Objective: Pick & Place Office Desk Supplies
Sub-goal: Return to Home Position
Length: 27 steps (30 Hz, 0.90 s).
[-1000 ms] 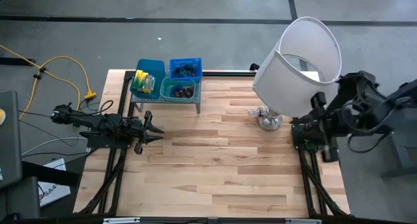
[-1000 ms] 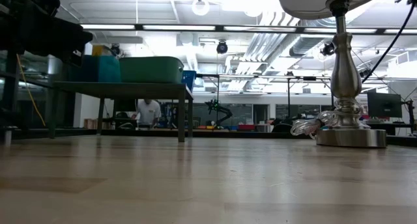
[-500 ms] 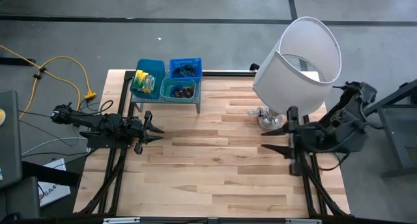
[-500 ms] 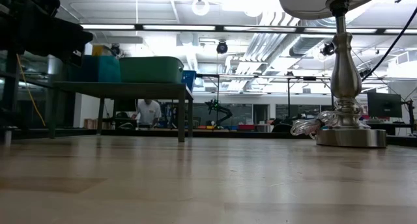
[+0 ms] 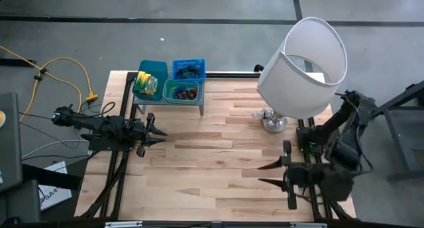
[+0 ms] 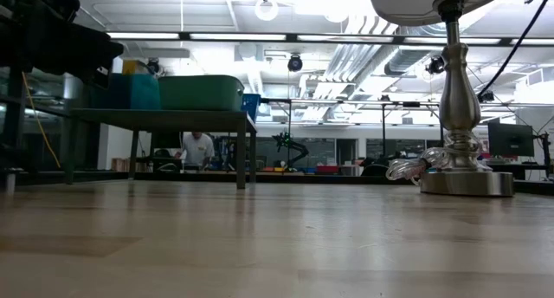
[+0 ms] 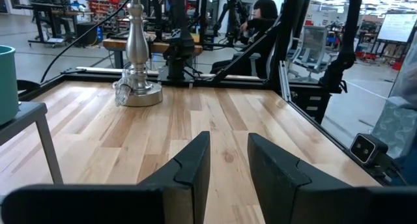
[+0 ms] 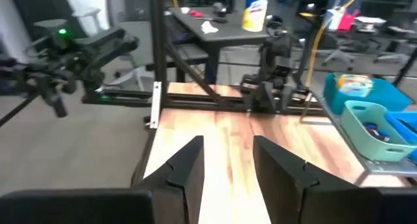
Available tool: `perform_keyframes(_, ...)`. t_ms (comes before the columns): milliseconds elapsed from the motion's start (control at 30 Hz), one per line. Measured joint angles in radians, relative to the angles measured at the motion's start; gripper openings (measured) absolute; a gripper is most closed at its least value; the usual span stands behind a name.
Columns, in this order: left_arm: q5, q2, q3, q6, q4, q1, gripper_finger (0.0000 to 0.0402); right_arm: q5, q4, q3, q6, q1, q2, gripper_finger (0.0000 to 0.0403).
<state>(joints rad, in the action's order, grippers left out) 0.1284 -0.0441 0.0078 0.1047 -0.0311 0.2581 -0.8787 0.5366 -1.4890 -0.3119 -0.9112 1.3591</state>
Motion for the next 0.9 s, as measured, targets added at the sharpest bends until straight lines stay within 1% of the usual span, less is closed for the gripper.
perform_keyframes(133,0.0,0.0,0.0,0.0,0.0,0.0,0.0098,-0.106,0.031,0.0,-0.068,-0.046,0.043,0.012)
perform_keyframes(233,0.0,0.0,0.0,0.0,0.0,0.0,0.0098,-0.185,0.116,0.0,-0.198,-0.064,0.078,0.012)
perform_keyframes(300,0.0,0.0,0.0,0.0,0.0,0.0,0.0098,-0.214,0.192,0.0,-0.291,-0.064,0.101,0.012)
perform_keyframes(433,0.0,0.0,0.0,0.0,0.0,0.0,0.0098,-0.212,0.281,0.0,-0.418,-0.042,0.145,0.012)
perform_keyframes(600,0.0,0.0,0.0,0.0,0.0,0.0,0.0098,-0.159,0.282,0.0,-0.433,-0.029,0.196,0.012)
perform_keyframes(767,0.0,0.0,0.0,0.0,0.0,0.0,0.0098,-0.145,0.265,0.0,-0.455,-0.029,0.241,0.012)
perform_keyframes(900,0.0,0.0,0.0,0.0,0.0,0.0,0.0098,-0.14,0.216,0.0,-0.455,-0.028,0.278,0.012)
